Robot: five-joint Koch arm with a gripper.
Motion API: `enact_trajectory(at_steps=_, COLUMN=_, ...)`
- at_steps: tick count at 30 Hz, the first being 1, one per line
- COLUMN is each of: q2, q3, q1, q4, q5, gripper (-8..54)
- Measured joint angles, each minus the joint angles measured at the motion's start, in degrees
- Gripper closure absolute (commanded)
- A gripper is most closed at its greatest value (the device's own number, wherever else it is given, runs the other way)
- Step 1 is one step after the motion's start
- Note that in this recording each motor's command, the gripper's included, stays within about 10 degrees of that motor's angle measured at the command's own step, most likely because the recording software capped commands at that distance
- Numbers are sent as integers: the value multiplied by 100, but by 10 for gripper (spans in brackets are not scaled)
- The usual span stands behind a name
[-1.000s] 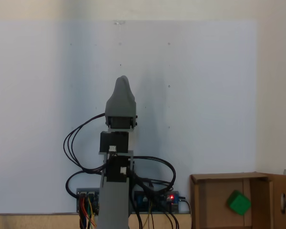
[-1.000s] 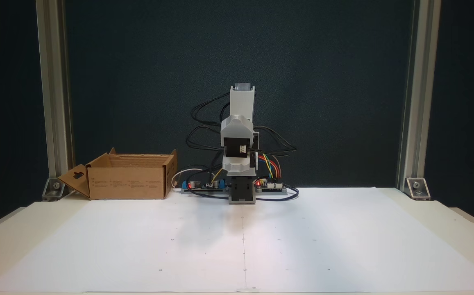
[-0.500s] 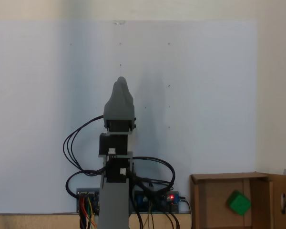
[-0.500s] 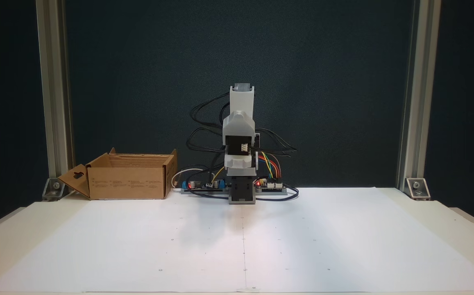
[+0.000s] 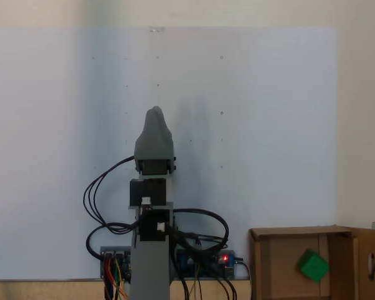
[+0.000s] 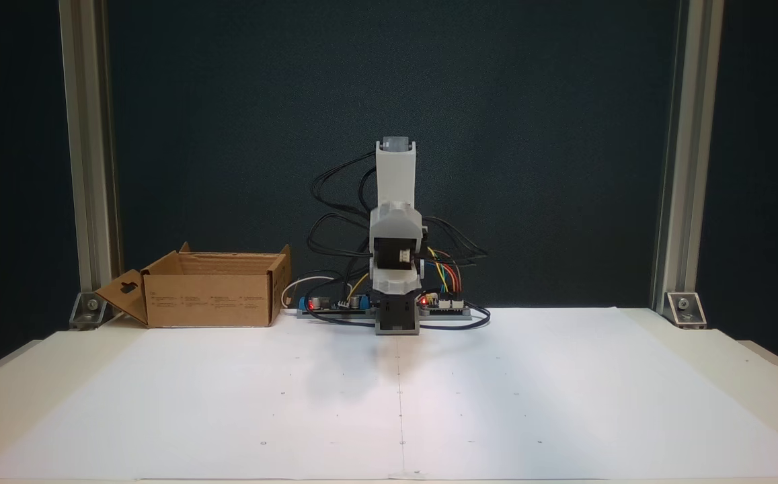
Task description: Grasp a green dice and put it in the bin.
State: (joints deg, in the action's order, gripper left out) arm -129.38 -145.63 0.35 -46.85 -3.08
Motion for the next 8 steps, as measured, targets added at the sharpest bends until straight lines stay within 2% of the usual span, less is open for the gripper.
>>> enact_trajectory(at_steps=8, q2=0, q3=-334, q1=18, q4=-1063, q5=0, gripper=4)
